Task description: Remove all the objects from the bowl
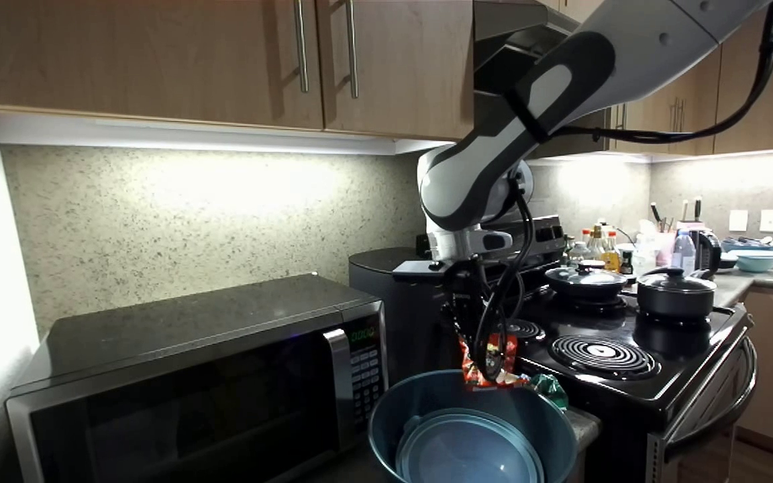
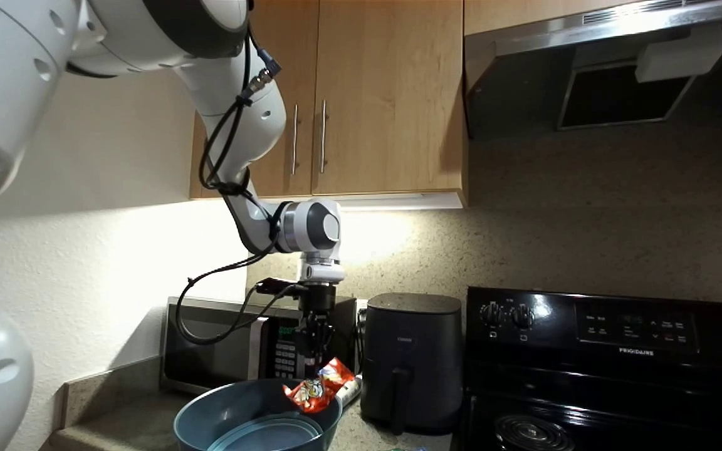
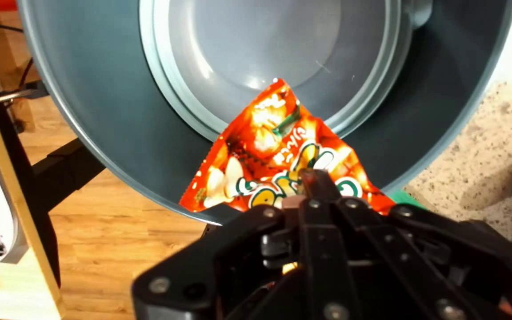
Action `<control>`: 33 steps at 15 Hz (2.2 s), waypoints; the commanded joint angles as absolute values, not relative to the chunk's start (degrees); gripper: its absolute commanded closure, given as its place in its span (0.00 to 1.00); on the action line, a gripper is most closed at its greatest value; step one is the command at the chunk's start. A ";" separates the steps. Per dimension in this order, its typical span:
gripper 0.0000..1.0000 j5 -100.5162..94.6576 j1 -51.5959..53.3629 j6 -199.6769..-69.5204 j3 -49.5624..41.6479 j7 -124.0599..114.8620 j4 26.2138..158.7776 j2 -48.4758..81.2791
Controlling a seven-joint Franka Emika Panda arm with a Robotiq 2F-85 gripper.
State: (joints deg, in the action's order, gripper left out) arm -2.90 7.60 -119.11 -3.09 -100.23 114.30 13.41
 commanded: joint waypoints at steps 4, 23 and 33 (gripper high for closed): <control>0.99 -3.12 6.82 -122.64 -2.46 -108.49 114.70 13.45; 1.00 -5.79 8.39 -125.95 -3.20 -141.12 115.08 13.36; 0.99 -4.62 18.68 -127.38 -19.82 -149.37 112.80 15.27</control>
